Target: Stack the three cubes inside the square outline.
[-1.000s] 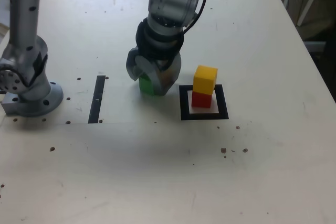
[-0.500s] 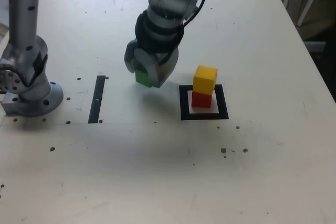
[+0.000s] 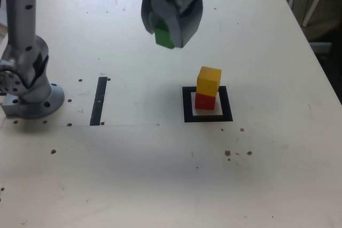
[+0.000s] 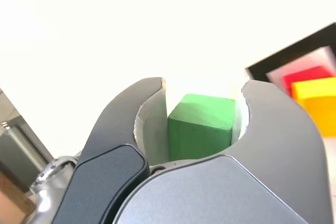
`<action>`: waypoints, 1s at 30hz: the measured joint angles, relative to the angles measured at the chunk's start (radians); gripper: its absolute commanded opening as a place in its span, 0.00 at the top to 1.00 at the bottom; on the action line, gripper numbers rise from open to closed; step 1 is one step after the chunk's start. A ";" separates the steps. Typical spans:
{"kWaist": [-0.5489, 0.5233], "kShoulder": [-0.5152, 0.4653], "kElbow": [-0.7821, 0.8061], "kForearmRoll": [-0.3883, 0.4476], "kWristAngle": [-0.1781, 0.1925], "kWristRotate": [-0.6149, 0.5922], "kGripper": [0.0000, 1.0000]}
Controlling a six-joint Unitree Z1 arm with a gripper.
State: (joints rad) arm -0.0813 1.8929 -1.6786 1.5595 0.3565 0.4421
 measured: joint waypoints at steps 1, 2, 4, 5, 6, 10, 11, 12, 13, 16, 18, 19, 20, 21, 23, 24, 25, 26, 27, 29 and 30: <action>0.000 0.005 -0.035 0.017 -0.003 -0.004 0.76; 0.000 0.011 -0.064 0.031 -0.007 -0.009 0.76; 0.000 0.025 -0.103 0.044 -0.018 -0.020 0.76; 0.000 0.032 -0.113 0.046 -0.024 -0.026 0.76; 0.000 0.037 -0.116 0.047 -0.026 -0.029 0.76; 0.000 0.063 -0.156 0.049 -0.059 -0.070 0.76; 0.000 0.071 -0.162 0.049 -0.064 -0.079 0.76; 0.000 0.078 -0.166 0.049 -0.068 -0.088 0.76; 0.000 0.086 -0.169 0.049 -0.073 -0.096 0.76; 0.000 0.111 -0.185 0.048 -0.088 -0.111 0.76; 0.000 0.124 -0.191 0.047 -0.100 -0.118 0.76; -0.001 0.131 -0.196 0.046 -0.107 -0.123 0.76; -0.003 0.137 -0.203 0.046 -0.112 -0.126 0.76; -0.006 0.143 -0.212 0.044 -0.115 -0.128 0.76; -0.013 0.151 -0.224 0.042 -0.121 -0.131 0.76; -0.017 0.155 -0.229 0.042 -0.124 -0.133 0.76; -0.019 0.159 -0.232 0.042 -0.126 -0.134 0.76; -0.021 0.162 -0.235 0.042 -0.127 -0.135 0.76; -0.021 0.166 -0.236 0.041 -0.128 -0.136 0.76; -0.022 0.171 -0.236 0.041 -0.132 -0.138 0.76; -0.022 0.173 -0.237 0.041 -0.134 -0.139 0.76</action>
State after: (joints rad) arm -0.1035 2.0657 -1.9153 1.6001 0.2223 0.3036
